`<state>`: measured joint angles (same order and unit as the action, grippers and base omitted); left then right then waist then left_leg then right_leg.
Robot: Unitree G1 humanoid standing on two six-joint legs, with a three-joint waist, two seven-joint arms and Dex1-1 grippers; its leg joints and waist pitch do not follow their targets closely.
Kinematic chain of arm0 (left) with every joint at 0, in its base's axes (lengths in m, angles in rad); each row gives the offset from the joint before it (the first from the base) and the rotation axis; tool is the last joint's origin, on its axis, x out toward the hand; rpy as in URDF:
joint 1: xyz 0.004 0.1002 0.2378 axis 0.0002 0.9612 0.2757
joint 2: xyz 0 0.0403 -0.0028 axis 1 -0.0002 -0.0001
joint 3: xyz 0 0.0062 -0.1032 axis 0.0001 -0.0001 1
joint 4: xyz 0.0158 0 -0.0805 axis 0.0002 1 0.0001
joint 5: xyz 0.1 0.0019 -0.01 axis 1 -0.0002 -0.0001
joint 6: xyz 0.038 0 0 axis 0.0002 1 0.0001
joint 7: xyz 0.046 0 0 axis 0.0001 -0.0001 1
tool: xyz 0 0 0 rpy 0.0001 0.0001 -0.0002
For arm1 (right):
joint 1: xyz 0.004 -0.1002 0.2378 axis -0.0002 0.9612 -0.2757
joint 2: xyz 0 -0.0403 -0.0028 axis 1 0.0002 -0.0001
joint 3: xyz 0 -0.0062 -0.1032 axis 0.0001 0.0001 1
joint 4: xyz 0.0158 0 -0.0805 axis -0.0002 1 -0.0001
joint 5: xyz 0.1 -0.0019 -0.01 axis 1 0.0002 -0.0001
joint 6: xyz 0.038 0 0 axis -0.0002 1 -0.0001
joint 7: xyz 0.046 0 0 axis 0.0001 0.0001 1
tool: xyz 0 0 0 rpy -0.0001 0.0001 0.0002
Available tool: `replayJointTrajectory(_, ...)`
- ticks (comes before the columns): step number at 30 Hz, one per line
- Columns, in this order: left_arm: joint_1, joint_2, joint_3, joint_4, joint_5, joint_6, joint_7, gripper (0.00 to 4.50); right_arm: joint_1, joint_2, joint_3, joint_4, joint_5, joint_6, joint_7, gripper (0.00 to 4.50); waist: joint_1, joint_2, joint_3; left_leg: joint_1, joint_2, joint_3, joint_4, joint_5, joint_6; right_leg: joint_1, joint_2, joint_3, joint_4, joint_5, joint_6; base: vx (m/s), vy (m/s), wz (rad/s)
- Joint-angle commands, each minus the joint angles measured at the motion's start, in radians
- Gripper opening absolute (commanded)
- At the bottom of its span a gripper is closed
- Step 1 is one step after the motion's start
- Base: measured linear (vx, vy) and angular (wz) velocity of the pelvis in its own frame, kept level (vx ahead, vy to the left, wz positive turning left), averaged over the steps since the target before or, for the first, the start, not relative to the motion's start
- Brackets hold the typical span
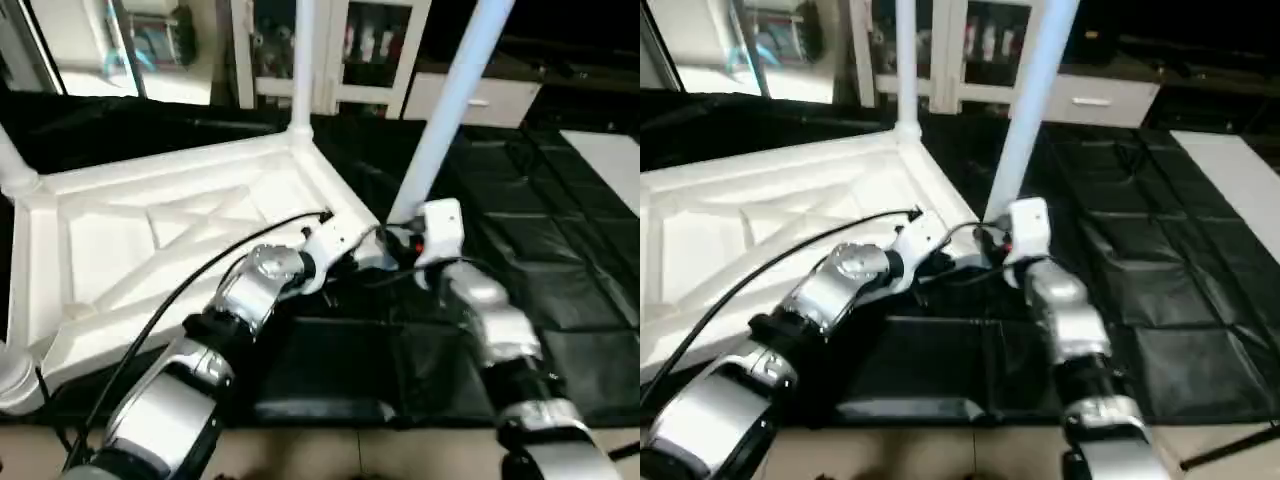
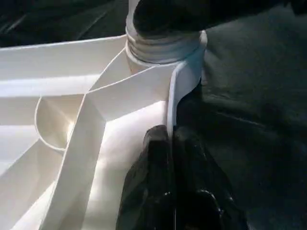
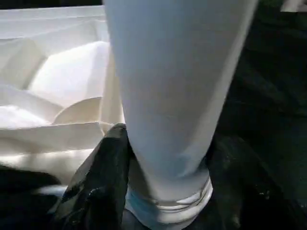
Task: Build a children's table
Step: Rotate leg to tighten
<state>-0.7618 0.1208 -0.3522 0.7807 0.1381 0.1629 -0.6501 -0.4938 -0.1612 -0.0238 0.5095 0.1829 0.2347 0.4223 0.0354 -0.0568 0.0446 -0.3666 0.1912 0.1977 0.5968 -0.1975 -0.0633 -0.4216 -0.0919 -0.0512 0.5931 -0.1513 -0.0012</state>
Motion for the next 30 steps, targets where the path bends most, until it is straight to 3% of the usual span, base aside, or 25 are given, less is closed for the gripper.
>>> replayJointTrajectory(1,0.001,0.051,0.029,0.01,0.044,-0.003,0.067,0.0,0.035,0.023,0.075,-0.084,0.072,0.027,0.202,2.68,0.004,-0.006,-0.065,0.003,0.035,-0.013,-0.069,-0.148,0.095,0.062,-0.047,0.033,-0.054,-0.12,-0.234,0.0,0.0,0.0)
replayJointTrajectory(2,0.012,0.056,0.021,0.0,0.041,-0.018,0.038,0.0,0.044,0.007,0.07,-0.094,0.08,0.032,0.225,2.71,-0.004,-0.008,-0.063,-0.007,0.034,-0.018,-0.073,-0.171,0.097,0.069,-0.048,0.031,-0.056,-0.167,-0.215,0.0,0.0,0.0)
replayJointTrajectory(4,0.038,0.07,0.003,-0.028,0.031,-0.029,-0.029,0.0,0.062,-0.042,0.064,-0.111,0.084,0.027,0.272,2.94,-0.017,-0.006,-0.062,-0.003,0.037,-0.021,-0.074,-0.211,0.071,0.061,-0.052,0.029,-0.067,-0.264,-0.197,0.0,0.0,0.0)
replayJointTrajectory(6,0.059,0.086,-0.018,-0.058,0.028,-0.021,-0.084,0.0,0.074,-0.083,0.066,-0.121,0.079,0.017,0.311,3.06,-0.014,-0.004,-0.062,0.011,0.04,-0.016,-0.07,-0.217,0.058,0.05,-0.053,0.032,-0.073,-0.275,-0.214,0.0,0.0,0.0)
replayJointTrajectory(7,0.097,0.12,-0.059,-0.111,0.019,-0.057,-0.195,0.0,0.096,-0.148,0.069,-0.143,0.084,0.018,0.385,3.14,-0.007,-0.003,-0.063,0.013,0.045,-0.018,-0.071,-0.201,0.056,0.052,-0.052,0.03,-0.066,-0.233,-0.232,0.0,0.0,0.0)
replayJointTrajectory(10,0.128,0.144,-0.079,-0.164,0.002,-0.04,-0.265,0.0,0.123,-0.217,0.076,-0.179,0.101,0.028,0.482,3.37,0.007,-0.001,-0.058,0.016,0.046,-0.011,-0.073,-0.199,0.064,0.05,-0.047,0.032,-0.059,-0.188,-0.242,0.0,0.0,0.0)
replayJointTrajectory(11,0.137,0.152,-0.085,-0.182,-0.009,-0.055,-0.296,0.0,0.132,-0.239,0.08,-0.193,0.107,0.03,0.513,3.43,0.007,-0.005,-0.056,0.011,0.043,-0.012,-0.074,-0.218,0.062,0.052,-0.05,0.031,-0.063,-0.221,-0.234,0.0,0.0,0.0)
replayJointTrajectory(15,0.166,0.183,-0.1,-0.25,-0.046,-0.064,-0.391,0.0,0.175,-0.322,0.088,-0.268,0.131,0.062,0.639,3.74,0.011,-0.011,-0.054,0.017,0.045,-0.017,-0.078,-0.285,0.037,0.047,-0.055,0.03,-0.077,-0.36,-0.191,0.0,0.0,0.0)
replayJointTrajectory(16,0.171,0.191,-0.104,-0.264,-0.048,-0.071,-0.41,0.0,0.189,-0.349,0.093,-0.288,0.138,0.07,0.673,3.8,0.019,-0.008,-0.055,0.021,0.05,-0.016,-0.077,-0.271,0.037,0.044,-0.054,0.033,-0.075,-0.336,-0.189,0.0,0.0,0.0)
replayJointTrajectory(19,0.188,0.219,-0.119,-0.316,-0.059,-0.081,-0.48,0.0,0.233,-0.447,0.118,-0.345,0.143,0.071,0.765,4.06,0.027,-0.008,-0.054,0.018,0.051,-0.014,-0.078,-0.255,0.045,0.045,-0.052,0.035,-0.069,-0.286,-0.198,0.0,0.0,0.0)
replayJointTrajectory(24,0.201,0.239,-0.136,-0.369,-0.079,-0.064,-0.55,0.0,0.242,-0.479,0.137,-0.35,0.098,0.044,0.787,4.45,0.027,-0.01,-0.055,0.014,0.048,-0.015,-0.077,-0.251,0.039,0.045,-0.054,0.033,-0.07,-0.31,-0.194,0.0,0.0,0.0)
replayJointTrajectory(30,0.208,0.246,-0.146,-0.41,-0.089,-0.049,-0.595,0.0,0.223,-0.457,0.145,-0.328,0.082,0.018,0.748,4.45,0.032,-0.004,-0.056,0.016,0.047,-0.014,-0.077,-0.24,0.033,0.045,-0.051,0.034,-0.065,-0.264,-0.208,0.0,0.0,0.0)
